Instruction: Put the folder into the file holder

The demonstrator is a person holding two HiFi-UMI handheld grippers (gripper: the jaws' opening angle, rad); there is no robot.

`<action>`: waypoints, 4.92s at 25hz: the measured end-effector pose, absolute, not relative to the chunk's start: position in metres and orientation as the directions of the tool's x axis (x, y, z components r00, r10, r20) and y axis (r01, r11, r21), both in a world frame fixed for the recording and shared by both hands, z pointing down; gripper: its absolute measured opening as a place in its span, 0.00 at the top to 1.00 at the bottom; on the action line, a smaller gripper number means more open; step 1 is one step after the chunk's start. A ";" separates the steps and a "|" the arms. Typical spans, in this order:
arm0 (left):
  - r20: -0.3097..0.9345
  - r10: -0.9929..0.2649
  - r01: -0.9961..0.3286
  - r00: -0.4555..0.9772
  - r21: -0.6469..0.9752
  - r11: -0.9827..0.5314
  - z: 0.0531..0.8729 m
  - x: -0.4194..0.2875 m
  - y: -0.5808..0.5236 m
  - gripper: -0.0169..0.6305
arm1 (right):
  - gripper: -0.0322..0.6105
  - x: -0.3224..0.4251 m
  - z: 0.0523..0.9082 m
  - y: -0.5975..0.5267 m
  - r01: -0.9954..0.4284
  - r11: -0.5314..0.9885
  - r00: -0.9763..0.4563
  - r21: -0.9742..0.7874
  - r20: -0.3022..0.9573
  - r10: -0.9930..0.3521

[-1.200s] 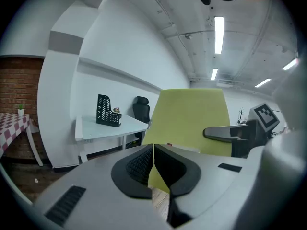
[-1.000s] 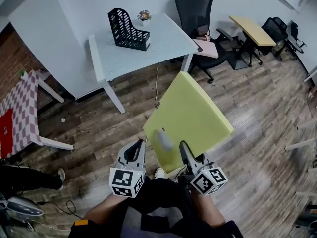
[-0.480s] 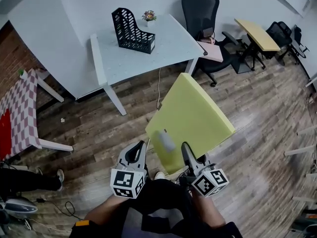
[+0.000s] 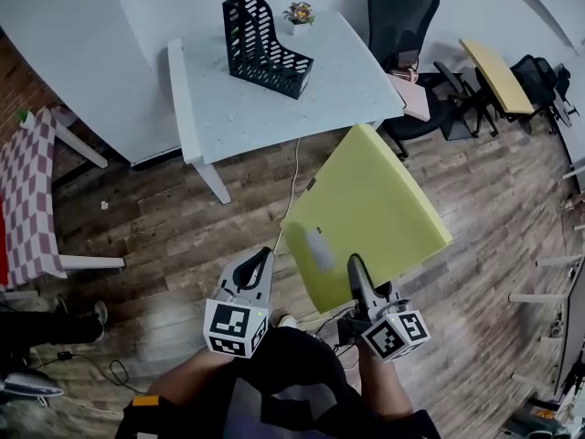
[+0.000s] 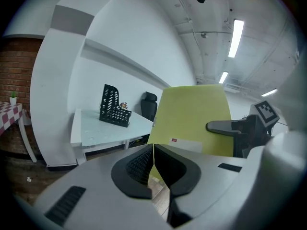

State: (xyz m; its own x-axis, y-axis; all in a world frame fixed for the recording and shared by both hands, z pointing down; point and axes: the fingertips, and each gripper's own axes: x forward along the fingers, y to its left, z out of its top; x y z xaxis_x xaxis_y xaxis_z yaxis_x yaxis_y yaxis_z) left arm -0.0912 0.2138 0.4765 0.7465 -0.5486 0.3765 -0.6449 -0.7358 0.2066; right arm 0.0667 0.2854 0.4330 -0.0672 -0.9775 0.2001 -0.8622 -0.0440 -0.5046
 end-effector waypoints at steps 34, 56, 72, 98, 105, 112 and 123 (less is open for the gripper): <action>0.365 -0.649 -0.733 0.668 0.168 -0.659 0.463 -0.070 -0.057 0.95 | 0.72 0.143 0.385 0.015 -0.909 0.072 -0.113 -0.411 0.076 -0.991; 0.357 -0.823 -0.895 0.443 0.129 -0.426 0.430 0.018 -0.217 0.95 | 0.73 0.204 0.301 -0.210 -0.776 0.607 -0.605 -0.170 -0.073 -0.793; 0.393 -0.890 -0.973 0.229 0.110 -0.202 0.431 -0.043 -0.226 0.95 | 0.73 0.157 0.321 -0.281 -0.707 0.690 -0.684 -0.154 -0.096 -0.723; 0.524 -0.824 -0.977 0.214 0.118 -0.178 0.473 -0.023 -0.235 0.95 | 0.72 0.134 0.369 -0.303 -0.696 0.704 -0.683 -0.143 -0.170 -0.710; 0.532 -0.818 -0.976 0.219 0.105 -0.193 0.473 -0.024 -0.226 0.95 | 0.72 0.131 0.371 -0.299 -0.715 0.684 -0.654 -0.143 -0.209 -0.727; 0.522 -0.816 -0.968 0.249 0.098 -0.232 0.469 -0.023 -0.228 0.95 | 0.70 0.126 0.394 -0.294 -0.727 0.675 -0.655 -0.125 -0.170 -0.737; 0.527 -0.800 -0.956 0.288 0.104 -0.275 0.475 -0.026 -0.230 0.95 | 0.67 0.120 0.427 -0.290 -0.757 0.646 -0.637 -0.102 -0.109 -0.763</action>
